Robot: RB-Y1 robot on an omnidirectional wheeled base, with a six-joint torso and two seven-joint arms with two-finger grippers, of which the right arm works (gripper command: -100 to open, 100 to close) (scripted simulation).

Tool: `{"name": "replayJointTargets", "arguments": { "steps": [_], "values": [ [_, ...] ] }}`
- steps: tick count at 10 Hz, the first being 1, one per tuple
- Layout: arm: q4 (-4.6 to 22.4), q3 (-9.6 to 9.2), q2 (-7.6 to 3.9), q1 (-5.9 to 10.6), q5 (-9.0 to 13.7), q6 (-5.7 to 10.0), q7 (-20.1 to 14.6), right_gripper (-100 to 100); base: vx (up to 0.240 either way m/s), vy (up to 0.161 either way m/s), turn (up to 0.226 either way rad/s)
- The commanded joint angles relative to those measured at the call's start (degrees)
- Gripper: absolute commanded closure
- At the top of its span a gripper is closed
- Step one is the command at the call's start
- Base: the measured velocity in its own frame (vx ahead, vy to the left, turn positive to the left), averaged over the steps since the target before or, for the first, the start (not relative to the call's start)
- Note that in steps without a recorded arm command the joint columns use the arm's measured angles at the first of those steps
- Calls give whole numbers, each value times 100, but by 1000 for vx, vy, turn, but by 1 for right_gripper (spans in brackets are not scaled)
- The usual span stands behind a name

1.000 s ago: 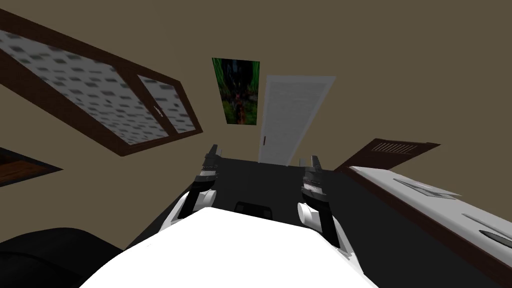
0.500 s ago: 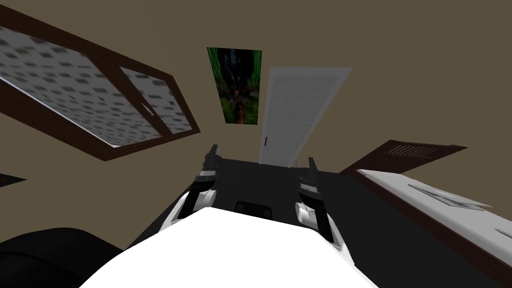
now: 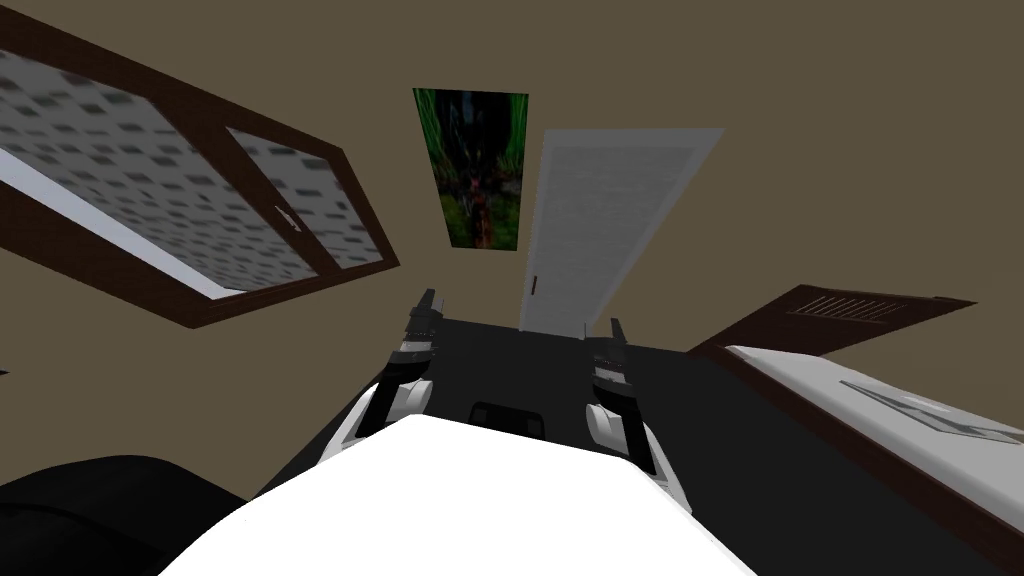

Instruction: Pull the door open

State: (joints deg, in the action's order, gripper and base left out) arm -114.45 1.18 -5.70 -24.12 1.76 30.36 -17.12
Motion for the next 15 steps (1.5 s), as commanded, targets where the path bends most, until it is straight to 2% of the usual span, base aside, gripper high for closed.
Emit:
{"name": "replayJointTargets", "arguments": {
  "steps": [1, 15],
  "values": [
    [131, -29, -43, 37, 70, 26, -188, -100, 97, 13, 24],
    [1730, -380, -403, 482, 733, 457, -1941, -100, 102, 26, 25]
  ]
}}
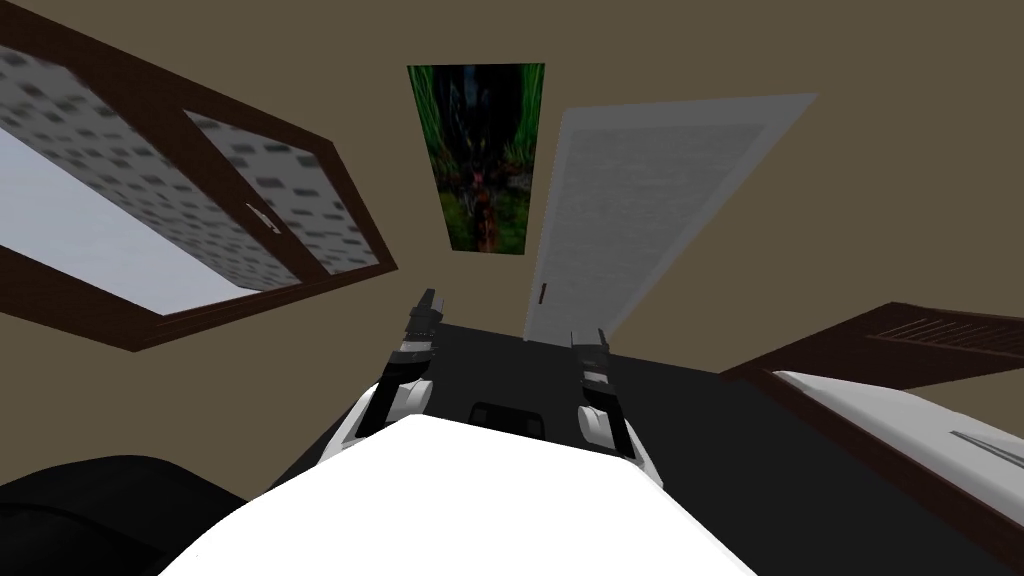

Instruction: Pull the door open

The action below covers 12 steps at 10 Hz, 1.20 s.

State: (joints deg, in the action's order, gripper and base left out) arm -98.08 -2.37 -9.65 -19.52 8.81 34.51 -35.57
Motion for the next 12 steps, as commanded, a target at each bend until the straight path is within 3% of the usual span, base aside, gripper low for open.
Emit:
{"name": "replayJointTargets", "arguments": {
  "steps": [1, 12],
  "values": [
    [218, -52, -35, 56, 79, 75, -231, -100, 101, 28, 25],
    [1614, -358, -339, 445, 658, 452, -1761, -100, 99, 25, 29]
  ]
}}
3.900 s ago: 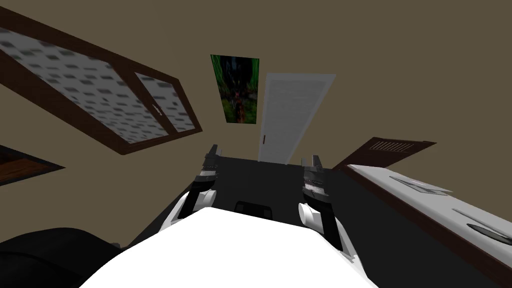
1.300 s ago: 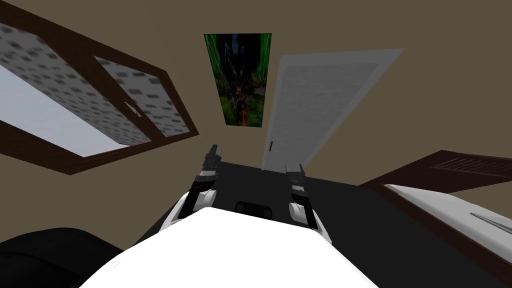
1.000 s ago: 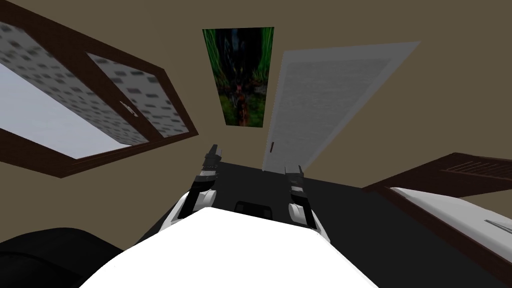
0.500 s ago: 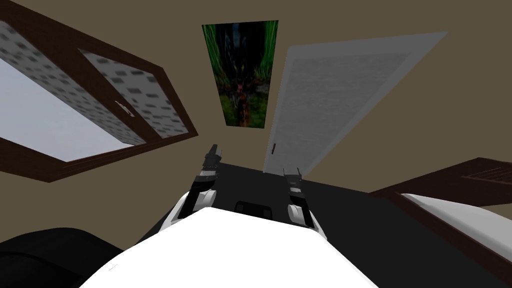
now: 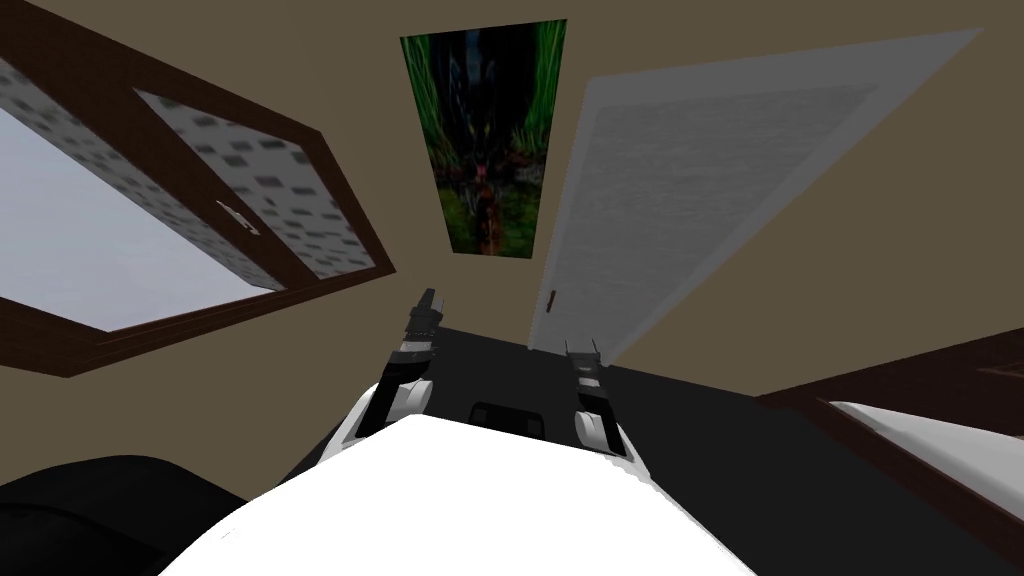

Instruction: Pull the door open

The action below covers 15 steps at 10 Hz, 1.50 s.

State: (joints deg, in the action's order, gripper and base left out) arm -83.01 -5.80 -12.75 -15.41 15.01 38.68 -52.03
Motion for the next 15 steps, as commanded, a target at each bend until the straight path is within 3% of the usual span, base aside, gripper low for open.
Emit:
{"name": "replayJointTargets", "arguments": {
  "steps": [1, 15],
  "values": [
    [232, -42, -57, 68, 90, 69, -253, -100, 96, 27, 25],
    [1859, -399, -407, 521, 765, 509, -2037, -100, 103, 21, 26]
  ]
}}
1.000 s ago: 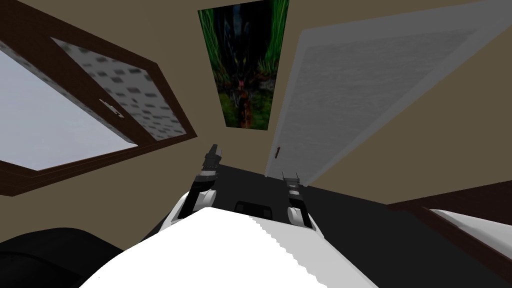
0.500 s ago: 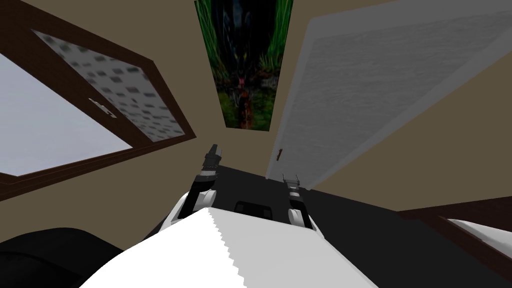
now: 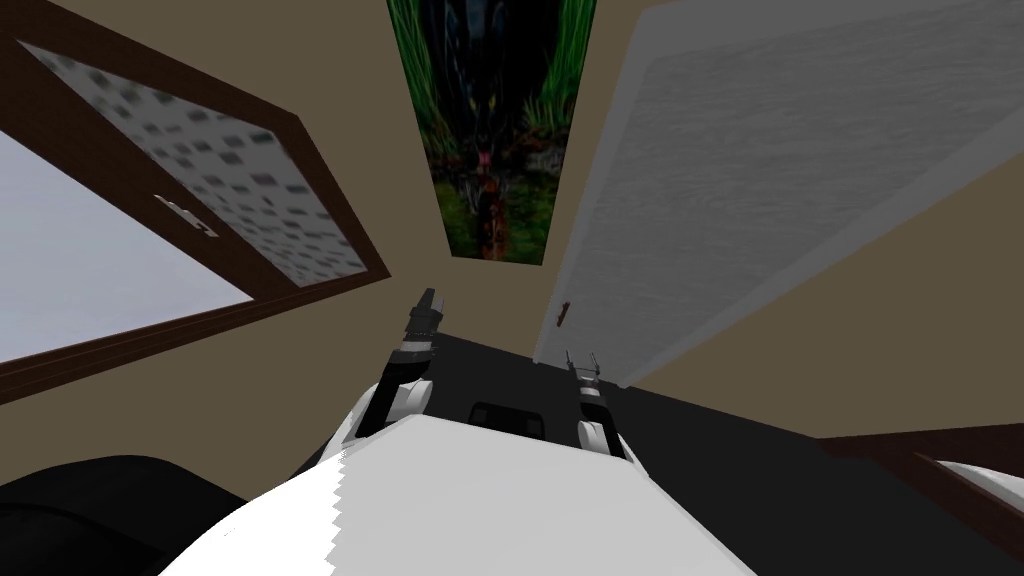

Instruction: Pull the door open

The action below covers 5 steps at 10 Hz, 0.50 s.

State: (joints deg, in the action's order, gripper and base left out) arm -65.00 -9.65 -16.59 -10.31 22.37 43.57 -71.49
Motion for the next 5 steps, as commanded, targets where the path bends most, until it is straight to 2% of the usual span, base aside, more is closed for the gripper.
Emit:
{"name": "replayJointTargets", "arguments": {
  "steps": [1, 5],
  "values": [
    [164, -36, -45, 41, 73, 48, -206, -100, 95, 17, 26],
    [542, -119, -125, 146, 230, 151, -621, -100, 102, 1, 21]
  ]
}}
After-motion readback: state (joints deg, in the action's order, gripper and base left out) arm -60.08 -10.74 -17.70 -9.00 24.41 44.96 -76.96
